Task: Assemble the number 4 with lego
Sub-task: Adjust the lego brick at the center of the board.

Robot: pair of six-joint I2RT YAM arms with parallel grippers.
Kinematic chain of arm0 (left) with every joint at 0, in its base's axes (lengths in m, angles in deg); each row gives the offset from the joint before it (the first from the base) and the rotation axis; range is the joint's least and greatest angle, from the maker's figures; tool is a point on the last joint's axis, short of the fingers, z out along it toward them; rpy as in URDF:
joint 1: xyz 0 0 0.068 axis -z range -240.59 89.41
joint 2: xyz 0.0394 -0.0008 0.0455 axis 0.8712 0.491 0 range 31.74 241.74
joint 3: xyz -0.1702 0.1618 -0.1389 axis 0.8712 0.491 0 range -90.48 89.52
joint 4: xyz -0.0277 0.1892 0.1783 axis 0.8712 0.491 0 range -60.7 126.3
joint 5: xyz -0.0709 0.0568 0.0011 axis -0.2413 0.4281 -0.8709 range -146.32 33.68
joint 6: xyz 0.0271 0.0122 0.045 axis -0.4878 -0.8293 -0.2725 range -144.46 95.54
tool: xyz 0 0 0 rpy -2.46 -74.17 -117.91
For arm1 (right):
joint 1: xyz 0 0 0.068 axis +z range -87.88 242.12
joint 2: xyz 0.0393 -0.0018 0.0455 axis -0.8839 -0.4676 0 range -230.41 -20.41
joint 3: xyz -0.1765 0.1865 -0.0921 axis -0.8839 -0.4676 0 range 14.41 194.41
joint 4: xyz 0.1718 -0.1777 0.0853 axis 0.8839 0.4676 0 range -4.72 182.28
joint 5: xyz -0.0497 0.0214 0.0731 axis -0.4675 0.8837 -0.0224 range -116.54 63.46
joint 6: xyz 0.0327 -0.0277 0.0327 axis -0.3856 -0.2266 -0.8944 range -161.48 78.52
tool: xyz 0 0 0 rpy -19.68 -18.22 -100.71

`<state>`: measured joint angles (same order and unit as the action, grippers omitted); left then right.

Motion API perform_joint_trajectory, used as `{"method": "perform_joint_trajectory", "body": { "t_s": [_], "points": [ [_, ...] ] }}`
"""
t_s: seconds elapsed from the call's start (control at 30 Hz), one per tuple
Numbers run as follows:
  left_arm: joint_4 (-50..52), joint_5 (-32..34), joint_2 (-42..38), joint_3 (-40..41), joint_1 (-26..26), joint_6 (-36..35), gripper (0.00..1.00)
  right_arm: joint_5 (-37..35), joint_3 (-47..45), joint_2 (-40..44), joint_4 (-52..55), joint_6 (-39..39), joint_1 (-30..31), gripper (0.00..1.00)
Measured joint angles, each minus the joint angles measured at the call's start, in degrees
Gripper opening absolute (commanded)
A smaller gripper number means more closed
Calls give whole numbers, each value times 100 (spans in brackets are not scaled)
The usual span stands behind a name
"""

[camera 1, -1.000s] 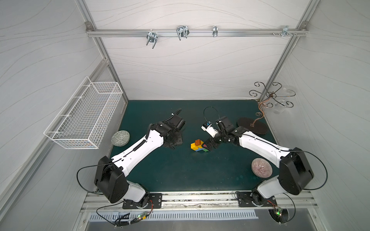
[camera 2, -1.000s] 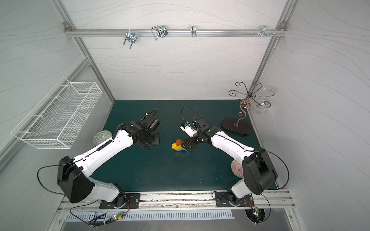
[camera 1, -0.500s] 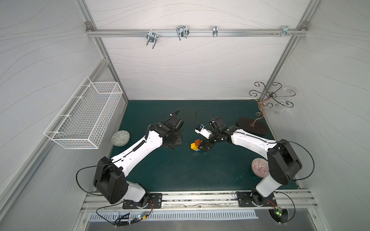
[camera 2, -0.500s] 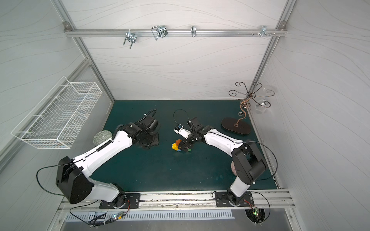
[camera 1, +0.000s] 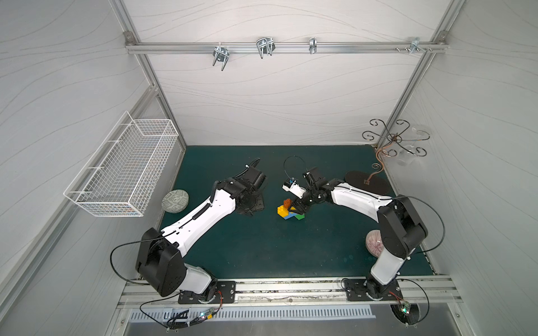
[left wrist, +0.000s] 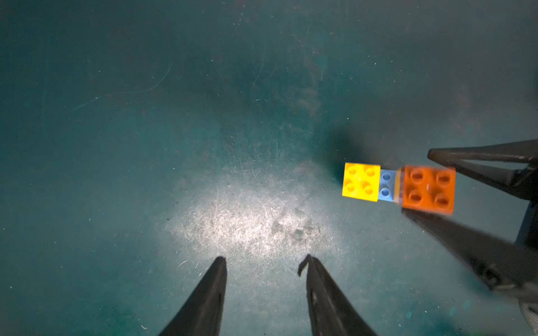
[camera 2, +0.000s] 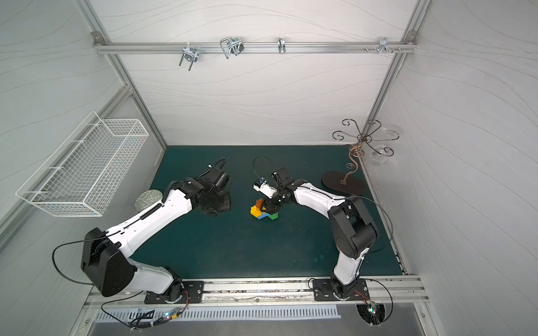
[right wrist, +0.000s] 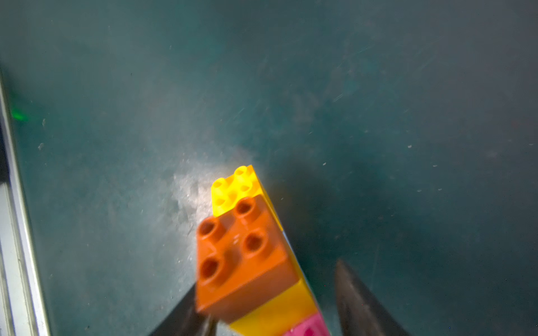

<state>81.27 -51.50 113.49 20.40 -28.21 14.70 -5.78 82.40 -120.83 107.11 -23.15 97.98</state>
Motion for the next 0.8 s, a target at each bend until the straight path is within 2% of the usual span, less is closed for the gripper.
{"method": "perform_joint_trajectory", "body": {
  "t_s": [0.3,0.53,0.67,0.8],
  "points": [
    [-2,-87,2,0,-136,-44,48,651,492,-444,291,-101,-269,53],
    [-4,-101,2,46,-225,-120,49,772,557,-505,518,-361,-343,64],
    [-59,-31,0,109,-234,-249,57,802,452,-382,505,-855,-680,69],
    [-317,131,-103,267,-289,-472,76,745,146,127,503,-1353,-1174,75]
  ]
}}
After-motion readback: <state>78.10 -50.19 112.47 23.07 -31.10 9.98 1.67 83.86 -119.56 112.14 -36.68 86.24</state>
